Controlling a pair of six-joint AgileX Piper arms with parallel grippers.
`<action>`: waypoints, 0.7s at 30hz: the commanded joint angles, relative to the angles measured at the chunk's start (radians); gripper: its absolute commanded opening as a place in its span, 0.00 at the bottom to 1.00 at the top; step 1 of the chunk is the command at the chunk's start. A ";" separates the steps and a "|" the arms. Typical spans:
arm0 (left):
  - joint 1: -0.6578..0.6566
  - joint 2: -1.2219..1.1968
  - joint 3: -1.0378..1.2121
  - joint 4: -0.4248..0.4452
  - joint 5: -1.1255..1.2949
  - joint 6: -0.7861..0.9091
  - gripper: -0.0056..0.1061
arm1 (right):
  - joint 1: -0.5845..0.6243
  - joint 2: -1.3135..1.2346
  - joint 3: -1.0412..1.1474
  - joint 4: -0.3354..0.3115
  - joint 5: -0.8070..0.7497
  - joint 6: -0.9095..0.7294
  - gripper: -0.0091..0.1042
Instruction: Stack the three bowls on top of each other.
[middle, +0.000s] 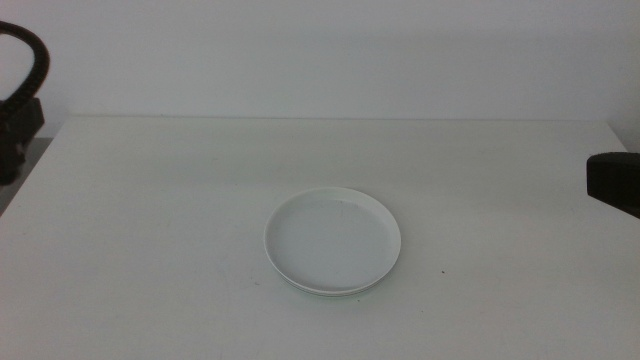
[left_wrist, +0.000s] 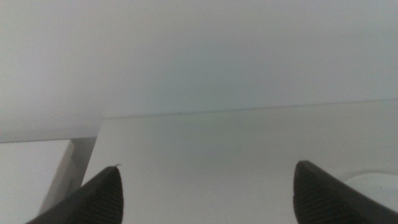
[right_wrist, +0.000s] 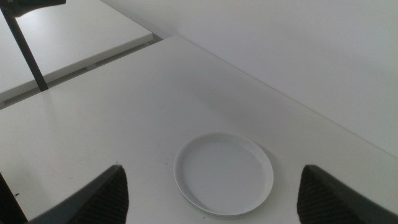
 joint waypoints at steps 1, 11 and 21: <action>0.011 -0.003 0.006 -0.029 -0.032 0.015 0.89 | -0.008 -0.004 0.004 0.001 -0.014 -0.003 0.86; 0.011 -0.003 0.006 -0.028 -0.032 0.015 0.89 | -0.008 -0.004 0.004 0.001 -0.014 -0.003 0.86; 0.011 -0.046 0.006 -0.056 -0.028 0.015 0.89 | -0.229 -0.076 0.344 -0.199 -0.509 -0.003 0.86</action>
